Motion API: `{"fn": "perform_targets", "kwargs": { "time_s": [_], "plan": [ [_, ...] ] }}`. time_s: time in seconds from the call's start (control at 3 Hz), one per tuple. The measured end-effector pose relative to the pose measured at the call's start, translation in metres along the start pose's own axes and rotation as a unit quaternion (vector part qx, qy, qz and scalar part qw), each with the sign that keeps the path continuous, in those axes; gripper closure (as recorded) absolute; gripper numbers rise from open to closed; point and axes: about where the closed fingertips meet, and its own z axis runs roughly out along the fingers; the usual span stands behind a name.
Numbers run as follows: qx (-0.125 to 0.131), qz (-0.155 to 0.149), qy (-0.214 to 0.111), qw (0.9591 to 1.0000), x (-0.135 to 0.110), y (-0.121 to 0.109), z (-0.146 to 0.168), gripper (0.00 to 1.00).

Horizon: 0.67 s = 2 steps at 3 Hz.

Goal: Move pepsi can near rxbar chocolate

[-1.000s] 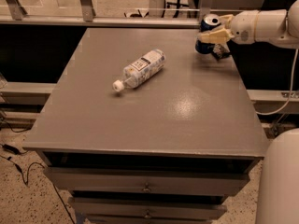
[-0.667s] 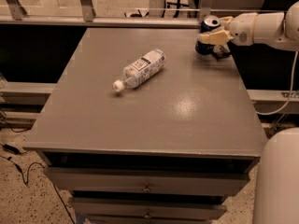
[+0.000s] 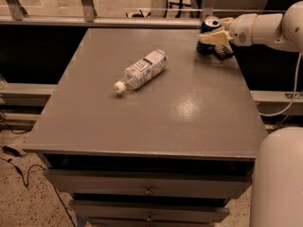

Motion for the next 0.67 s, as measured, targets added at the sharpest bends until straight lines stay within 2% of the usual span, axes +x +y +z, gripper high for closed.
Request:
{"fn": "perform_targets", "kwargs": {
  "time_s": [0.33,0.67],
  "plan": [
    [0.002,0.005,0.009,0.9999,0.0073,-0.0029,0.0056,0.28],
    [0.003,0.006,0.013,0.9999,0.0108,-0.004,0.0075,0.05]
  ]
}}
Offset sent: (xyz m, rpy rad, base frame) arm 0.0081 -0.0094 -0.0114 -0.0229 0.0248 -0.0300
